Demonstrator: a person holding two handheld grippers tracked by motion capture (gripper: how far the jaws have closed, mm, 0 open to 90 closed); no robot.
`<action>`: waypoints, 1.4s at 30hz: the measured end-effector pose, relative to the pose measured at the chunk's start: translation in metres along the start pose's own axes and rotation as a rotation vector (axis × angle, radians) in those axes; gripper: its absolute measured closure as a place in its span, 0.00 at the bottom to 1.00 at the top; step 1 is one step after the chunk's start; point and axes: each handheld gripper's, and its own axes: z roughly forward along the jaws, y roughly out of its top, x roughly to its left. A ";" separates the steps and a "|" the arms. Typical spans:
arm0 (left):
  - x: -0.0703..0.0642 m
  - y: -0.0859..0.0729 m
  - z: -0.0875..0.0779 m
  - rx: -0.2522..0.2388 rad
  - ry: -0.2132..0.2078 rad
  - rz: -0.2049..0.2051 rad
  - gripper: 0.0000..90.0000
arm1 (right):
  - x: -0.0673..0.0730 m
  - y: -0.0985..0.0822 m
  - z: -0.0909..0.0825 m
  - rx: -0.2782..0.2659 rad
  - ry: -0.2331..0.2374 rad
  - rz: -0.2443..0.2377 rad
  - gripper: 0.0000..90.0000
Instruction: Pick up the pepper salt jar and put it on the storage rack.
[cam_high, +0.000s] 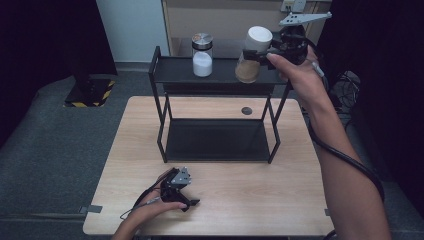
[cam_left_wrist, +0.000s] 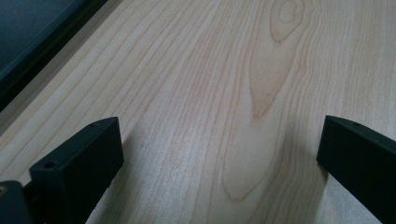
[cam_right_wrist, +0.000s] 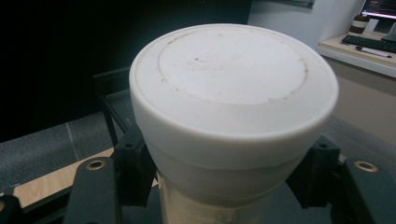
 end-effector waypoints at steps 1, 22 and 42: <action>0.000 0.000 0.000 0.000 0.000 0.000 0.00 | -0.001 0.000 0.001 0.002 -0.001 0.000 0.41; 0.000 0.000 0.000 0.000 -0.001 0.000 0.00 | -0.011 -0.002 0.021 0.024 -0.027 0.030 0.41; 0.000 0.000 0.000 0.000 -0.001 0.000 0.00 | -0.006 0.005 0.035 0.057 -0.059 0.016 0.40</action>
